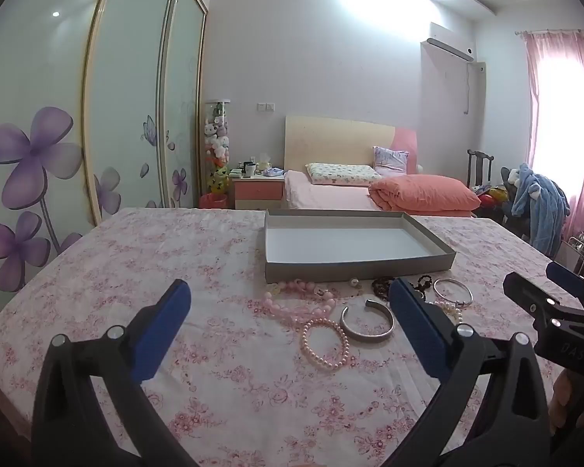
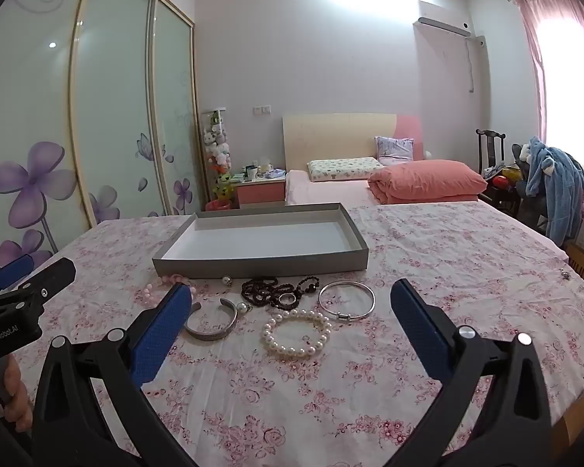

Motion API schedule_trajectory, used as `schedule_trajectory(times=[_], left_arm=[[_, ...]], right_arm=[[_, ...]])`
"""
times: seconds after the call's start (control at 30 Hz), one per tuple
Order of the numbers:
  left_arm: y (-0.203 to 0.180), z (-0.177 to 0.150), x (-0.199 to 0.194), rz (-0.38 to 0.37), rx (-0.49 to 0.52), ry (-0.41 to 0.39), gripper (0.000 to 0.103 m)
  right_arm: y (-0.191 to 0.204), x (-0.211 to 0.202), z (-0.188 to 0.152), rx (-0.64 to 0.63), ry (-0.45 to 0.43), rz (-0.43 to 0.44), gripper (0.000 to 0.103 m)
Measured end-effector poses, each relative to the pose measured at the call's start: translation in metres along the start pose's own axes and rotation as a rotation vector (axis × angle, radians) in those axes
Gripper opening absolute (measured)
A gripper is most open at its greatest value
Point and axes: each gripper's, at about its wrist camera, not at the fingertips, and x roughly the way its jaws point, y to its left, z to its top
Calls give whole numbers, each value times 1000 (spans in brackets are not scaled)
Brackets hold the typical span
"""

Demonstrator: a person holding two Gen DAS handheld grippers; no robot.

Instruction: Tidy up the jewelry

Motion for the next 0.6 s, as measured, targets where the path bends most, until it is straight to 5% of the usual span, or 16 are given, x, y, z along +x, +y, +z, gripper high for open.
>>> schedule_trajectory(times=[0.6], left_arm=[[0, 0, 0, 1, 2, 6, 99]], right_arm=[[-1, 0, -1, 2, 1, 1, 101]])
